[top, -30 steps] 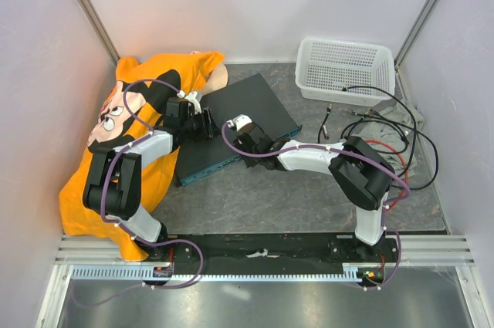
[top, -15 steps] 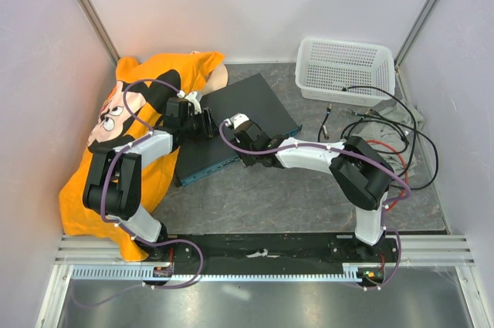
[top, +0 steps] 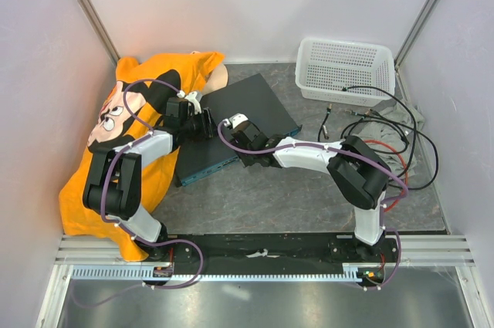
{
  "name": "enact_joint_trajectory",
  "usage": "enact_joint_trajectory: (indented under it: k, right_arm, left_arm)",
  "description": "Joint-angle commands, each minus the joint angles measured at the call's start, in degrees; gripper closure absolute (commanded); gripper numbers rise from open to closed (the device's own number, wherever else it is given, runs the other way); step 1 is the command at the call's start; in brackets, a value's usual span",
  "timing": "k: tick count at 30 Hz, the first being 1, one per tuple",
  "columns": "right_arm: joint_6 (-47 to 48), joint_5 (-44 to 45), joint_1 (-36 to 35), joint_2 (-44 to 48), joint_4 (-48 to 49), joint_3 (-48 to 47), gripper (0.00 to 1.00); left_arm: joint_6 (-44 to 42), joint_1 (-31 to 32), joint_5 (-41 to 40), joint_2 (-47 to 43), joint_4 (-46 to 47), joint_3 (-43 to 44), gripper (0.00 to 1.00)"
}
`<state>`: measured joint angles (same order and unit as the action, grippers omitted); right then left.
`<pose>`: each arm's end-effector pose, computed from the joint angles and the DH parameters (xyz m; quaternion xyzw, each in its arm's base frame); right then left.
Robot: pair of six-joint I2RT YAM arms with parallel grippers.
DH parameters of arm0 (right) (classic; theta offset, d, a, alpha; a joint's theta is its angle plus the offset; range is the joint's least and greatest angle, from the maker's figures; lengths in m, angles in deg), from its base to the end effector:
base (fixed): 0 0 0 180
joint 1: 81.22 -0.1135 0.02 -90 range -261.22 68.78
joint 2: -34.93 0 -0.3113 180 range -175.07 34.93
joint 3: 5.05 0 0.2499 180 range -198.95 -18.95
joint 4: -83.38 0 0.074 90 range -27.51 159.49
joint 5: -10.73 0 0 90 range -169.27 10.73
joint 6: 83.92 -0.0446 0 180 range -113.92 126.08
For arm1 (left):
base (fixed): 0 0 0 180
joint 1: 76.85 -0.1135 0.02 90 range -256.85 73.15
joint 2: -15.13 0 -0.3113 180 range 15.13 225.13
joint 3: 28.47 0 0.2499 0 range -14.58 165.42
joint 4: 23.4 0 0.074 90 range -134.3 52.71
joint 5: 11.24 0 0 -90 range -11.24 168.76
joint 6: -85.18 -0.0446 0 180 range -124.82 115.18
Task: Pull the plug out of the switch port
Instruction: Adjust the switch port at the center of the board.
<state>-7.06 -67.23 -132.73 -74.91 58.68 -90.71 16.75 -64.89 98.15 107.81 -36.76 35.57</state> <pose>0.2755 0.3315 0.2154 -0.2712 0.8915 0.1038 0.3476 0.3297 -0.0850 0.2270 -0.0072 0.9031 -0.2630 0.3395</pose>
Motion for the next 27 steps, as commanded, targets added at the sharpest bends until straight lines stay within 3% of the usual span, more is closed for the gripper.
enact_joint_trajectory:
  k: [1,4,11,27]
  right_arm:
    - [2.0,3.3,1.8,-1.3,13.8,-4.5,0.60]
    - [1.2,3.1,2.4,-0.2,13.5,-3.7,0.62]
    - [-0.9,0.5,2.7,2.8,12.7,-3.6,0.56]
    - [4.2,9.8,2.5,-1.4,13.2,-10.8,0.56]
  left_arm:
    - [-0.7,-0.2,-2.6,1.6,-4.9,-2.2,0.44]
    - [-1.0,-0.2,-3.1,1.3,-4.6,-2.9,0.44]
    - [-1.2,-0.2,-2.9,1.9,-4.8,-2.4,0.44]
    - [-0.9,-0.2,-2.3,1.9,-4.6,-2.3,0.44]
